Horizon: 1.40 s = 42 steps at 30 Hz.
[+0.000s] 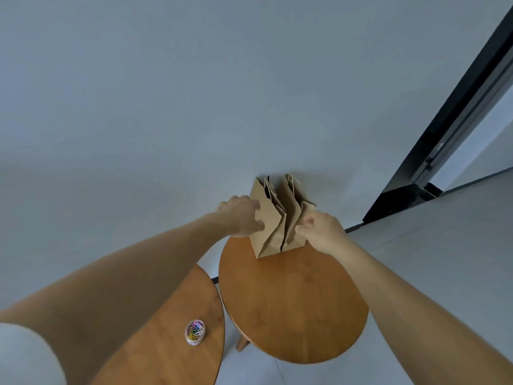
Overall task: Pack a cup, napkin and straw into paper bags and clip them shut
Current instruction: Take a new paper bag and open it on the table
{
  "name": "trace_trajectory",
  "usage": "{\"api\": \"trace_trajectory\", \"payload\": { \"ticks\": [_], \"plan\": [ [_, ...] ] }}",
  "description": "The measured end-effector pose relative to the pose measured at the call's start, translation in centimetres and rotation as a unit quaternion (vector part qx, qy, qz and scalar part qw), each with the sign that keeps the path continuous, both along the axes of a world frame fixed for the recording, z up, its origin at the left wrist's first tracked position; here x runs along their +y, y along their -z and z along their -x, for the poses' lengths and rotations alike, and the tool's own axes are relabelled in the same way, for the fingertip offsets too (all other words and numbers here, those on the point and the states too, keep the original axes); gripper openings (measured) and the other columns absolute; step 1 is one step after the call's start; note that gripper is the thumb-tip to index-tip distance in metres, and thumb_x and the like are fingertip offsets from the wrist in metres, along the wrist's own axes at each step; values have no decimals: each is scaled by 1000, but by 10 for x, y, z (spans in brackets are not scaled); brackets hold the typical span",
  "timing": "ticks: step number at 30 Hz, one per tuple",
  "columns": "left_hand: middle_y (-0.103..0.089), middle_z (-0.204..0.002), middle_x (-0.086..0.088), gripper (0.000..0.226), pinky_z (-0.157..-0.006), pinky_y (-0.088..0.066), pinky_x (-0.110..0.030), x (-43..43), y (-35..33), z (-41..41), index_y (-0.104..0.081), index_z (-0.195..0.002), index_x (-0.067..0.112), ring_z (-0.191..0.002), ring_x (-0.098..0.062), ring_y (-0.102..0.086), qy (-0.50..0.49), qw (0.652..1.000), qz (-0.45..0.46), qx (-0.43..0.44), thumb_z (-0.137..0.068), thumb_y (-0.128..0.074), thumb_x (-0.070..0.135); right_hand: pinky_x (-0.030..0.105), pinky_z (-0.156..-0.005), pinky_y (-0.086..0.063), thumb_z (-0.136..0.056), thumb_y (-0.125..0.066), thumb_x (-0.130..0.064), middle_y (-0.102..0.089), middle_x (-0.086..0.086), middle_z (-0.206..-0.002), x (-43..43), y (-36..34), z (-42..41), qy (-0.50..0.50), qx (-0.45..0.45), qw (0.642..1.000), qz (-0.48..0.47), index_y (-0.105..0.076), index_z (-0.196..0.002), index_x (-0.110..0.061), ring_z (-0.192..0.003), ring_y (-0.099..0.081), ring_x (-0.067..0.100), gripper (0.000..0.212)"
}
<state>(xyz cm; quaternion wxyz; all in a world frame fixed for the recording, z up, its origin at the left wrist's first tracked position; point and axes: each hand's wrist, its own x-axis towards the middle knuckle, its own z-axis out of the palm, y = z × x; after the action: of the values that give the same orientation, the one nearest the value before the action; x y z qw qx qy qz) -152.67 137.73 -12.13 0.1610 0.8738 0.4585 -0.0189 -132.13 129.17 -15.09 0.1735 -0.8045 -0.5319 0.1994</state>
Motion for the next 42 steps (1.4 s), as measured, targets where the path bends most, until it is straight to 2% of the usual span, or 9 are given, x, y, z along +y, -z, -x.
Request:
{"api": "trace_trajectory", "payload": {
  "ticks": [2, 6, 10, 16, 23, 28, 32, 34, 42],
  "plan": [
    [-48, -143, -4, 54, -104, -41, -43, 14, 13, -6, -46, -142, 21, -131, -26, -45, -22, 1000, 19, -9, -95, -54, 46, 35, -62, -45, -87, -58, -37, -58, 7, -78, 23, 16, -6, -12, 4, 1000, 24, -57, -81, -12, -74, -59, 26, 26],
    [-47, -145, -1, 51, -105, -42, -40, 42, 37, -15, -46, -142, 21, -132, -23, -45, -82, 996, 41, -21, -96, -52, 43, 34, -63, -46, -93, -55, -38, -63, 6, -85, 82, 50, -27, -48, -5, 998, 43, -56, -106, -12, -77, -61, 21, 29],
    [-46, -145, 0, 52, -105, -42, -39, 59, 59, -18, -45, -144, 22, -132, -21, -44, -140, 987, 75, 4, -96, -51, 43, 30, -49, -33, -94, -54, -36, -54, 1, -70, 132, 86, -45, -75, -37, 995, 62, -47, -84, -16, -60, -53, 16, 24],
    [-46, -145, 0, 51, -104, -42, -38, 71, 84, -13, -46, -143, 21, -131, -20, -45, -211, 971, 109, 20, -96, -52, 40, 28, -46, -33, -97, -50, -38, -58, 3, -68, 184, 128, -61, -96, -68, 989, 85, -48, -78, -15, -59, -56, 19, 30],
    [-47, -145, 0, 50, -97, -46, -38, 67, 95, 6, -47, -141, 22, -125, -21, -49, -252, 958, 132, 31, -95, -52, 41, 29, -46, -30, -95, -52, -15, -56, 5, -68, 207, 135, -54, -128, -90, 986, 56, -46, -69, -15, -59, -49, 17, 27],
    [-48, -143, 0, 50, -93, -44, -36, 64, 87, 35, -47, -141, 23, -124, -21, -50, -276, 955, 113, 7, -95, -52, 41, 31, -56, -44, -94, -52, -14, -58, 6, -75, 204, 102, 9, -191, -92, 977, 24, -50, -74, -13, -70, -57, 26, 20],
    [-48, -143, 0, 51, -95, -46, -35, 51, 84, 81, -48, -141, 23, -124, -20, -50, -297, 949, 104, -8, -94, -52, 41, 27, -45, -31, -90, -52, -10, -50, 3, -65, 184, 77, 83, -256, -93, 962, -8, -46, -70, -13, -61, -51, 23, 22],
    [-49, -142, -1, 52, -99, -45, -38, 43, 83, 113, -48, -141, 23, -126, -22, -49, -308, 946, 97, -8, -93, -53, 42, 27, -46, -32, -88, -52, -8, -52, 4, -65, 170, 67, 122, -284, -69, 956, -15, -51, -70, -12, -60, -53, 23, 19],
    [-50, -143, -2, 54, -103, -45, -40, 2, 95, 264, -47, -141, 21, -128, -24, -47, -308, 948, 81, 5, -93, -53, 46, 24, -42, -23, -88, -49, -6, -41, 0, -58, 102, 81, 288, -308, -37, 951, 7, -38, -60, -14, -50, -40, 14, 31]
  ]
}}
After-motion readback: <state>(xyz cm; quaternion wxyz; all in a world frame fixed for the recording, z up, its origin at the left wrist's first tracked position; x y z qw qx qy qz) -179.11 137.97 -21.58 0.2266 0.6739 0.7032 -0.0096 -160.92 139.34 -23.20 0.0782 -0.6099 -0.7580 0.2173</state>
